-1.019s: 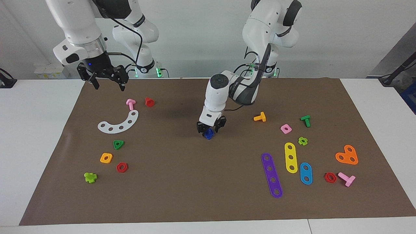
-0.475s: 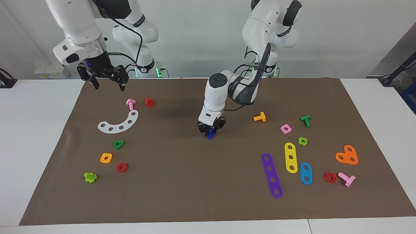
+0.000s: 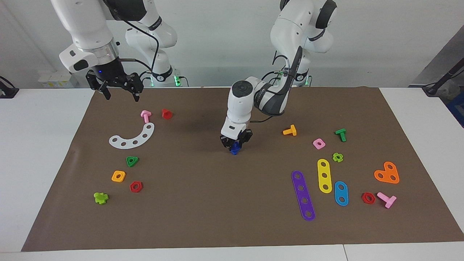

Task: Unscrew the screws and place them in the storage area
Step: 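Carry the blue nut toward the purple strip while the right gripper reaches inward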

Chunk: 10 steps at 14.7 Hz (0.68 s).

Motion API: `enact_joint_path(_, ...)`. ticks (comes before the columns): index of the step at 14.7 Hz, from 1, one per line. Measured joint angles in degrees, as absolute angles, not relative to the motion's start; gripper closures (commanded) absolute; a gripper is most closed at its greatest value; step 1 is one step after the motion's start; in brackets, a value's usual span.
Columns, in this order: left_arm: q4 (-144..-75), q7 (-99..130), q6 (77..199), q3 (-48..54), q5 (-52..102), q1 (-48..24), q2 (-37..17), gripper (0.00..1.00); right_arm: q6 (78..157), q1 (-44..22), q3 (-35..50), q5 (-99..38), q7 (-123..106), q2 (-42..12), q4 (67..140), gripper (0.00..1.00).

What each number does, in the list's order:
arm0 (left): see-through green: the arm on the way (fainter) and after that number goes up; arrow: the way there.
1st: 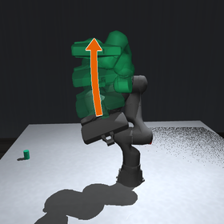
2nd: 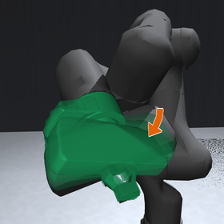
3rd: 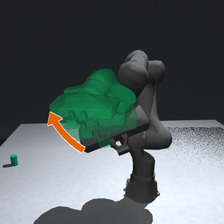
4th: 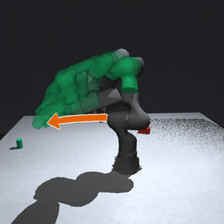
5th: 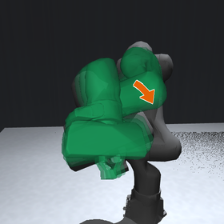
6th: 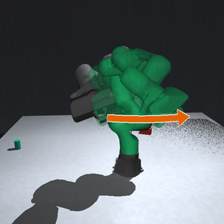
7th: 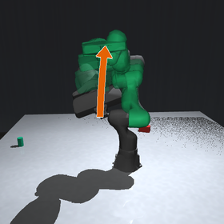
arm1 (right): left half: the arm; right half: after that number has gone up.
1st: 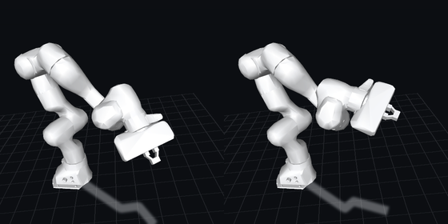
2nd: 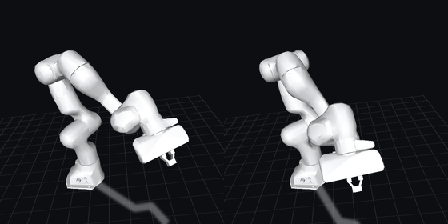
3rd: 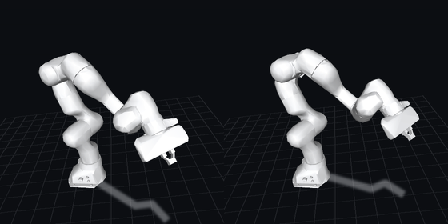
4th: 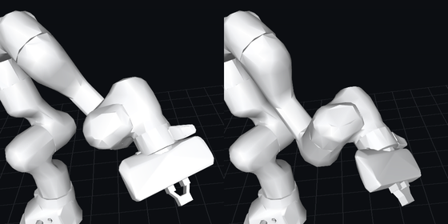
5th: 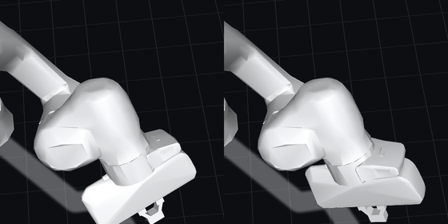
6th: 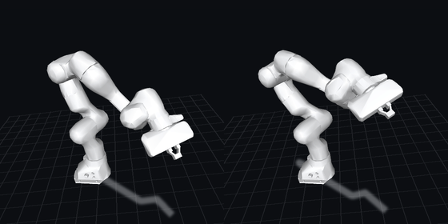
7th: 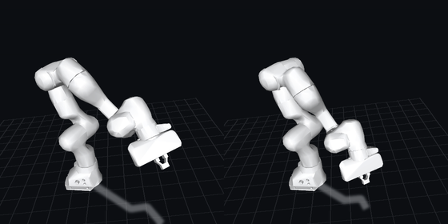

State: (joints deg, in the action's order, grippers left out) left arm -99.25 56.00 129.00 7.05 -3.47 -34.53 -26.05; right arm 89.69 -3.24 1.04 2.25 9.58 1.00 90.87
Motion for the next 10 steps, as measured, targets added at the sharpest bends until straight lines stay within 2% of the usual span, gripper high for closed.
enact_joint_path(5,-86.3,56.0,113.1,6.4,-3.2,-33.2,-27.0,0.96,89.7,-3.1,1.0,2.3,9.6,1.0,90.9,0.0)
enact_joint_path(10,-83.2,41.5,109.5,6.2,-0.3,-23.5,-27.3,0.98,92.2,-3.6,1.2,2.2,9.6,1.0,92.4,0.02)
